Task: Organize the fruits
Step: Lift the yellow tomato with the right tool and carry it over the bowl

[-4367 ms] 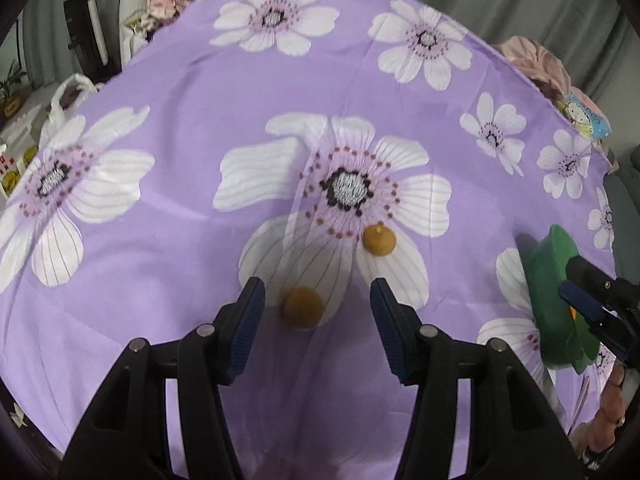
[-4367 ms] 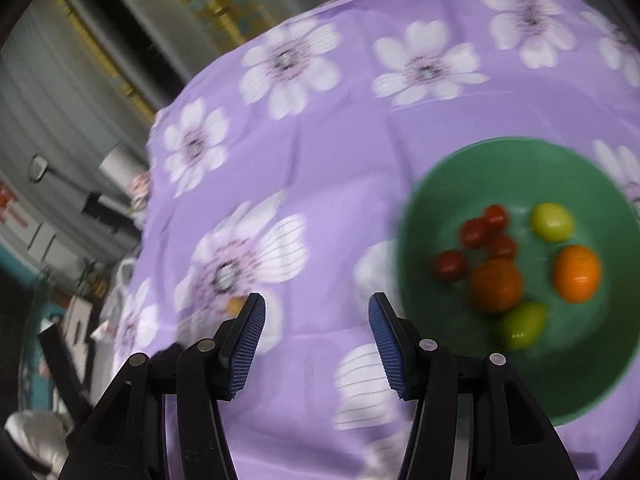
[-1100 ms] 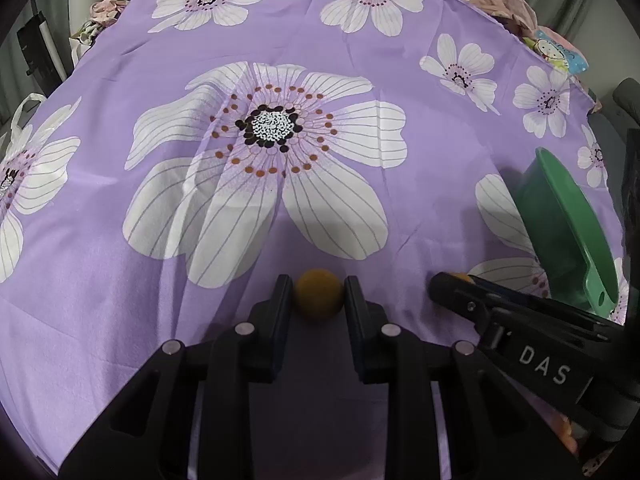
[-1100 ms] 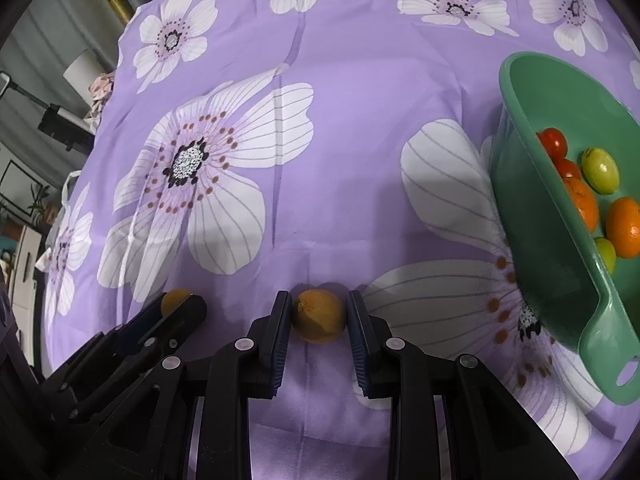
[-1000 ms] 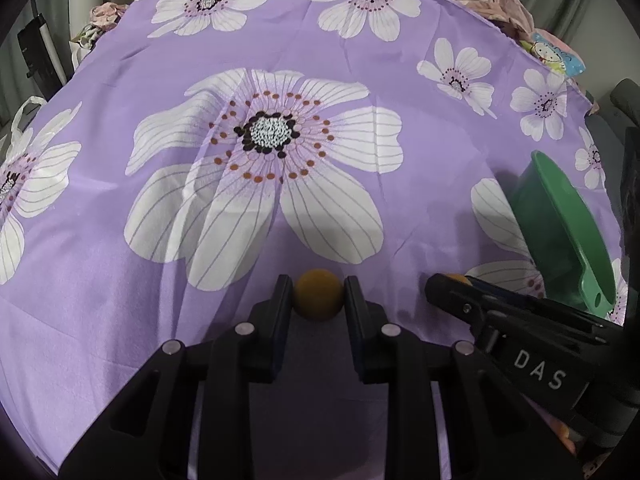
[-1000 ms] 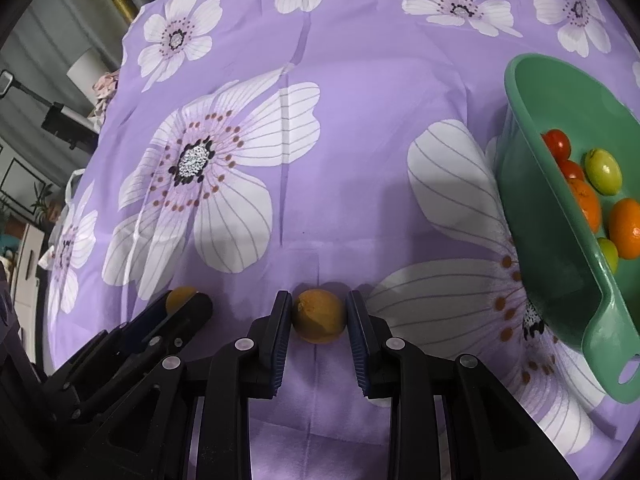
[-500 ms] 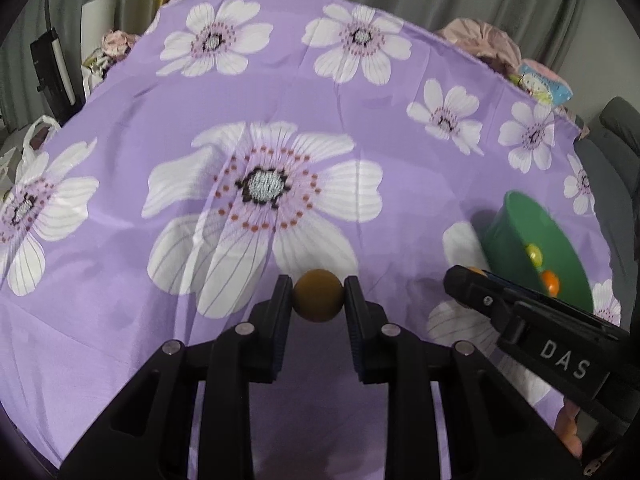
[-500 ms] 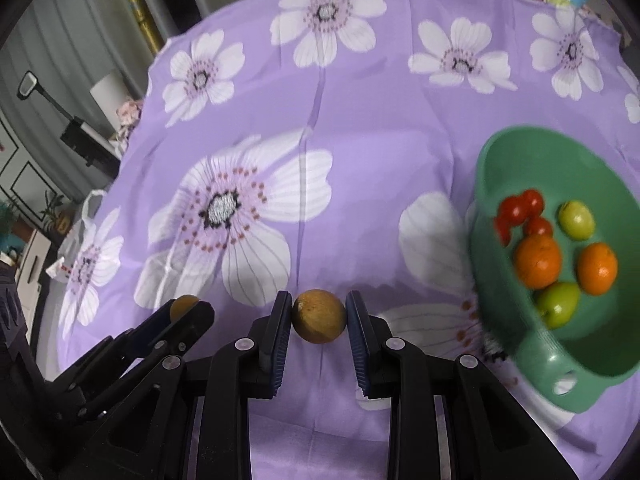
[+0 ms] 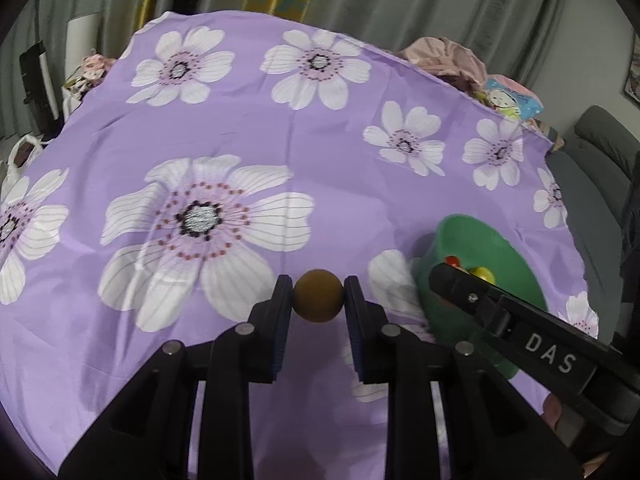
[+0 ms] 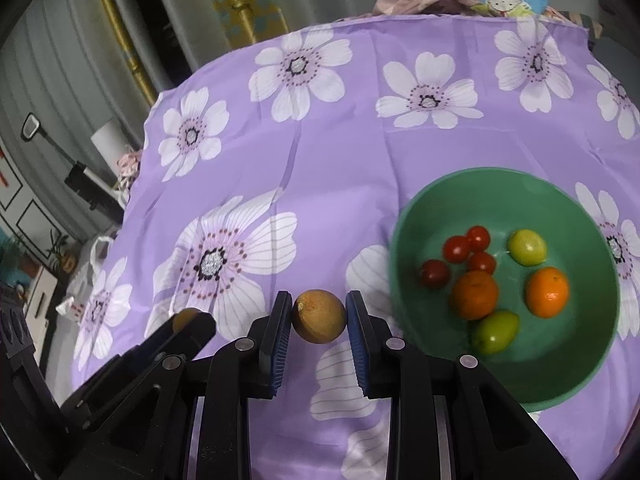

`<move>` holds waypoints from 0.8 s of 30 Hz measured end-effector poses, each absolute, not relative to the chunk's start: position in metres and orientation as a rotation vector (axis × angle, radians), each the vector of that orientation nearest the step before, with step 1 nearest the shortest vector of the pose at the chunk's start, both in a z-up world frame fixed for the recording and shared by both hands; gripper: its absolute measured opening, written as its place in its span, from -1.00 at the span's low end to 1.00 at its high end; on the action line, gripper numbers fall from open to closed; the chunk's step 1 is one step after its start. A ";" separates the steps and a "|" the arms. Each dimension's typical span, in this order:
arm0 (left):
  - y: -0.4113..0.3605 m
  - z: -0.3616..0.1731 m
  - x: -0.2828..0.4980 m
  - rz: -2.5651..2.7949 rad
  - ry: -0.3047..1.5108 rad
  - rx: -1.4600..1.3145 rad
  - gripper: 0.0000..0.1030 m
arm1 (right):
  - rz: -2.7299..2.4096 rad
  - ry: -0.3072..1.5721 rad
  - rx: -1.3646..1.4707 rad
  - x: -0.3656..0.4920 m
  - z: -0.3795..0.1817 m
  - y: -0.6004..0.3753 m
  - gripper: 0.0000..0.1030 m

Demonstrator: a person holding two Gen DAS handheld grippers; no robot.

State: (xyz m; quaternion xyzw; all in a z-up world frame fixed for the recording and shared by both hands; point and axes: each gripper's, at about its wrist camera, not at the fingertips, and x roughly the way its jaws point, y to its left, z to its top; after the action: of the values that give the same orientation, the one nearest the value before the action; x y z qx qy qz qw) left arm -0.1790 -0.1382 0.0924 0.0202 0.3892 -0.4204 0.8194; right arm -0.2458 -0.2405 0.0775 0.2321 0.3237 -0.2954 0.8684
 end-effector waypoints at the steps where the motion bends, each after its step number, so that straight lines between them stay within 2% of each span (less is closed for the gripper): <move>1: -0.141 0.094 -0.182 -0.899 0.823 0.048 -0.50 | -0.619 0.672 0.490 -0.248 0.079 -0.242 -0.42; 24: -0.201 0.118 -0.231 -1.044 0.743 0.147 -0.50 | -0.685 0.517 0.595 -0.315 0.102 -0.281 -0.42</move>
State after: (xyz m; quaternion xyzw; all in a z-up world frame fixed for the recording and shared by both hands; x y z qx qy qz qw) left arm -0.2313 -0.2011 0.1183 0.0684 0.3462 -0.4867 0.7991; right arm -0.3146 -0.2811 0.1020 0.2842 0.2470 -0.3272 0.8667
